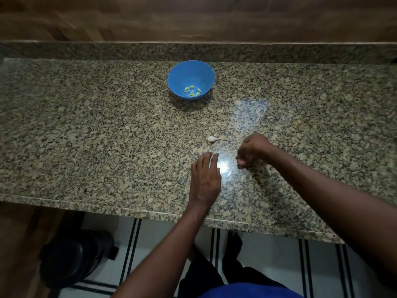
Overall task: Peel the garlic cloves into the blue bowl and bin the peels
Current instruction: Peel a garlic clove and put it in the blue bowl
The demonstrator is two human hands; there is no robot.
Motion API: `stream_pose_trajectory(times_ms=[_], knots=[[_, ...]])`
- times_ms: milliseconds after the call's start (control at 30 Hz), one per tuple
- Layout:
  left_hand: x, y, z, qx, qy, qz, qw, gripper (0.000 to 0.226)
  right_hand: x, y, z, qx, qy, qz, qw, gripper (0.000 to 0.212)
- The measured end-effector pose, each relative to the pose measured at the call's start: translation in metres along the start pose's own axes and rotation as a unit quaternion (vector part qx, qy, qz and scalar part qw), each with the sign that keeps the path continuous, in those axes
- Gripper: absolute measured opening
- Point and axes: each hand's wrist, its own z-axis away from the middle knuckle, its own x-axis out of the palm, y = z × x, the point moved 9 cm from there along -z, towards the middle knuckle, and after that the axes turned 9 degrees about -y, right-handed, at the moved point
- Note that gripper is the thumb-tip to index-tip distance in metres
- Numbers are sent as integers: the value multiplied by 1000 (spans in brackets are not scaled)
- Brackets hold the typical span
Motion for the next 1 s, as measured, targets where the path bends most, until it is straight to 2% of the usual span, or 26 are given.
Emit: stream_pose_trajectory(times_ms=[133,333,433,567,800,867,1000], knots=[[0,0,1,0,-8,2,1000,46,0,-7,3,18,62,87,994,16],[-2,1,1,0,-17,1,1000,46,9,-24,13,-83,141,216,962,5],[-2,2,0,1,-17,-4,1000,46,6,-9,12,-124,119,171,970,11],[-1,2,-1,-2,-16,-4,1000,46,-5,14,9,-97,51,19,994,8],[-2,2,-1,-2,-15,-13,1000,47,4,6,5,-32,1,56,998,9],[-3,2,-1,-1,-11,-11,1000,46,4,4,5,-23,21,73,997,8],[-6,5,0,2,-6,-7,1000,46,8,-10,10,-49,107,196,974,8]])
